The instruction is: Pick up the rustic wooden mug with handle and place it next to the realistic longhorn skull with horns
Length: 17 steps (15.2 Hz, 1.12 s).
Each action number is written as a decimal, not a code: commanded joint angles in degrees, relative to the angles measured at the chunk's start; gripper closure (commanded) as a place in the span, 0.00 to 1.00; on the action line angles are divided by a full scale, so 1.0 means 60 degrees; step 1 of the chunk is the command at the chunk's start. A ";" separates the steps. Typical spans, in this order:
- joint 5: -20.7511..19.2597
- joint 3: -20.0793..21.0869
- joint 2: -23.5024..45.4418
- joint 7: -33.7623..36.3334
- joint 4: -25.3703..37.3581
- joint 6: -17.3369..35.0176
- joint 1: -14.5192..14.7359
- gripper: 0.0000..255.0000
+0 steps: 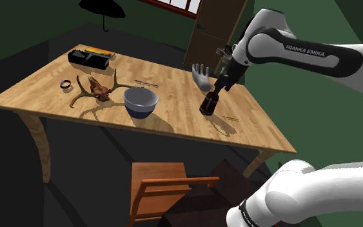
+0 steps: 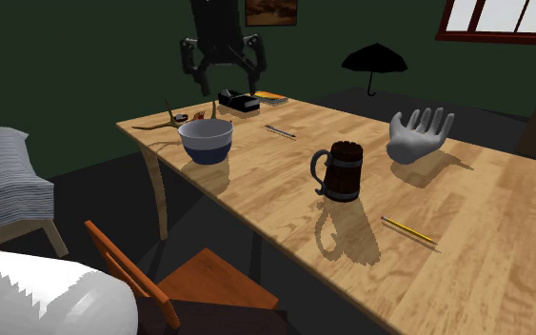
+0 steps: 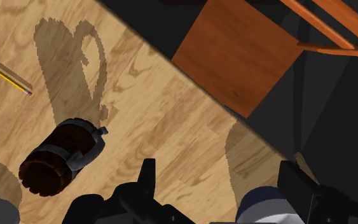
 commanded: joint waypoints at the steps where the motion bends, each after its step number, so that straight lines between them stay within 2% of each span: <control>1: 0.0040 -0.0295 0.0501 -0.0233 0.0135 0.0373 -0.0062 0.00; 9: 0.0696 -0.1510 0.2951 -0.1458 0.1260 0.1595 -0.0252 0.00; 17: 0.2230 -0.2350 0.5796 -0.2992 0.3114 0.2173 -0.0670 0.00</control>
